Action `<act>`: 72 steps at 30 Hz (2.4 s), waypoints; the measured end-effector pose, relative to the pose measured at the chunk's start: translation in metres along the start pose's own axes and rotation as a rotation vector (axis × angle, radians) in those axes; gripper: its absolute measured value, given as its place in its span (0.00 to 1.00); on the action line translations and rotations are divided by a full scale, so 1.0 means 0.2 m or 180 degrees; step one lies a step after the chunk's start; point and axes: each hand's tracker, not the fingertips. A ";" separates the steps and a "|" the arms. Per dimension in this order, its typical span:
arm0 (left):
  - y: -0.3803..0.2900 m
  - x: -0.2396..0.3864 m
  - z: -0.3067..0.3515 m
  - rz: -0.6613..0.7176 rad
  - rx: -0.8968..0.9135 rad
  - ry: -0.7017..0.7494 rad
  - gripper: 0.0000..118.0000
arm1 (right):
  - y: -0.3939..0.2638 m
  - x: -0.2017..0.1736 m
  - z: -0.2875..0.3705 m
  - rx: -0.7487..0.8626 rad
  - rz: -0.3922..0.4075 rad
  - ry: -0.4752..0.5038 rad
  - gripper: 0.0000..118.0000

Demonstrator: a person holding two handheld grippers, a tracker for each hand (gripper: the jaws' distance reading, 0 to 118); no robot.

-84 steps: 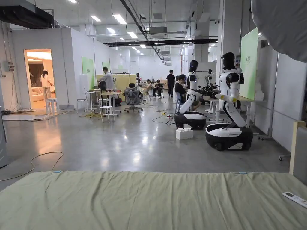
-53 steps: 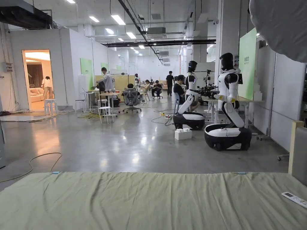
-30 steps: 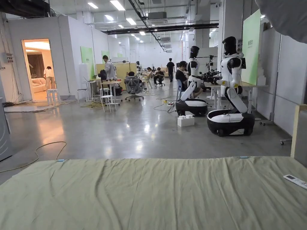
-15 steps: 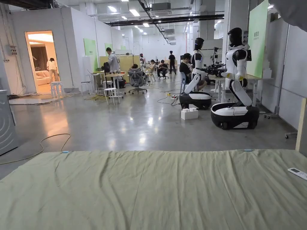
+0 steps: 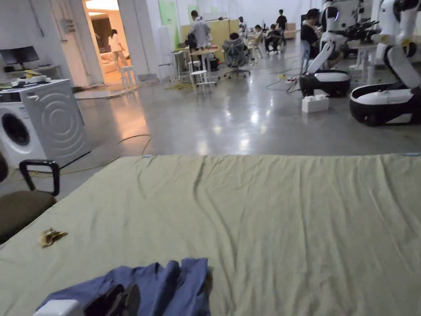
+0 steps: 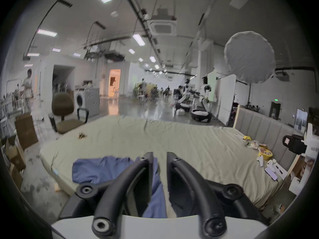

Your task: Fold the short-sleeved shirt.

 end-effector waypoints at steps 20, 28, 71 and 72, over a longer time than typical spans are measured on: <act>-0.74 -0.42 -1.43 -0.0499 -0.1930 0.0240 0.66 | -0.40 -0.05 -0.25 -0.1243 -0.0221 -0.0109 0.02; -0.68 -0.43 -1.47 -0.0270 -0.1997 0.0341 0.07 | -0.53 0.00 -0.28 -0.1493 -0.0479 -0.0077 0.02; -1.02 2.08 -0.83 -0.1393 -0.1947 -0.3206 0.57 | -0.55 0.40 0.34 -0.1200 -0.0562 -0.0955 0.00; -0.98 2.04 -0.83 -0.1262 -0.1924 -0.3204 0.57 | -0.55 0.40 0.33 -0.1193 -0.0597 -0.0937 0.00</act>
